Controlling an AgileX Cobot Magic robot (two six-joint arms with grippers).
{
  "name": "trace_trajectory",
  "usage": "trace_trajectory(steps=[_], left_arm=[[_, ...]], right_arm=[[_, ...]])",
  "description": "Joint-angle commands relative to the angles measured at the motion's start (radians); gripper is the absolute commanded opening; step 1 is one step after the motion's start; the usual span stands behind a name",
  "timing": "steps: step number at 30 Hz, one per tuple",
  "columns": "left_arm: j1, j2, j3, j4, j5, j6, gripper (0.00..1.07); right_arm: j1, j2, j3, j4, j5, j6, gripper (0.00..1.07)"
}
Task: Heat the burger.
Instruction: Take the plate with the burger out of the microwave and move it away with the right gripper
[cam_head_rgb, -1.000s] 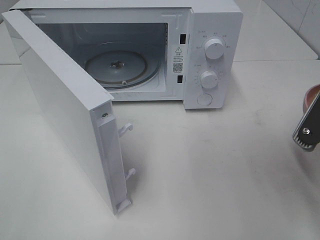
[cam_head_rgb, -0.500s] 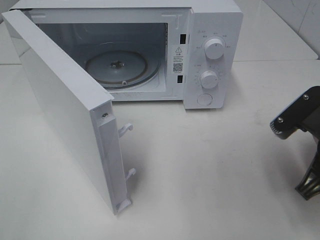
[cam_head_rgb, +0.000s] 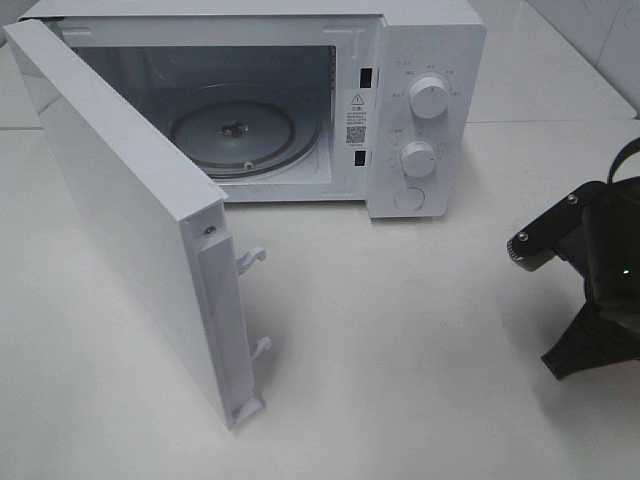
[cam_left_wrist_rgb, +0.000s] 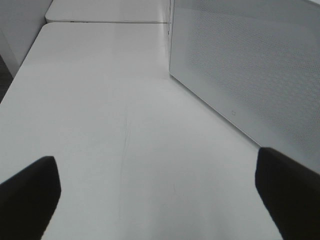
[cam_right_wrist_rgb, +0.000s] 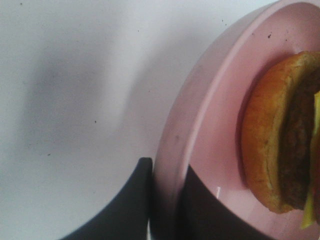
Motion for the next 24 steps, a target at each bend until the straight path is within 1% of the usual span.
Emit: trace_trajectory(steps=[1, 3, 6, 8, 11, 13, 16, 18, 21, 23, 24], left_arm=[[0.001, -0.018, 0.003, -0.006, -0.007, 0.0, 0.98], [0.001, -0.018, 0.003, -0.006, -0.007, 0.0, 0.98], [0.001, -0.018, 0.003, -0.006, -0.007, 0.0, 0.98], [0.001, -0.018, 0.003, -0.006, -0.007, 0.0, 0.98], [0.001, -0.018, 0.003, -0.006, -0.007, 0.0, 0.98], [0.001, -0.018, 0.003, -0.006, -0.007, 0.0, 0.98], [0.001, -0.018, 0.003, -0.006, -0.007, 0.0, 0.98], [0.001, -0.018, 0.003, -0.006, -0.007, 0.0, 0.98], [0.001, -0.018, 0.003, -0.006, -0.007, 0.0, 0.98], [0.001, -0.018, 0.003, -0.006, -0.007, 0.0, 0.98], [0.001, -0.018, 0.003, -0.006, -0.007, 0.0, 0.98]], right_arm=[[-0.003, 0.032, -0.008, -0.08, 0.054, 0.075, 0.04], [-0.049, 0.077, -0.008, -0.085, 0.044, 0.152, 0.04], [-0.064, 0.087, -0.008, -0.083, 0.034, 0.153, 0.04], [-0.107, 0.123, -0.008, -0.082, 0.003, 0.153, 0.04], [-0.118, 0.133, -0.008, -0.082, -0.009, 0.153, 0.05], [-0.157, 0.165, -0.008, -0.082, -0.05, 0.153, 0.05], [-0.167, 0.171, -0.008, -0.082, -0.056, 0.154, 0.05], [-0.203, 0.196, -0.008, -0.082, -0.06, 0.181, 0.07], [-0.21, 0.203, -0.008, -0.082, -0.06, 0.181, 0.08], [-0.221, 0.216, -0.008, -0.085, -0.069, 0.177, 0.12], [-0.221, 0.216, -0.008, -0.085, -0.069, 0.177, 0.12]])
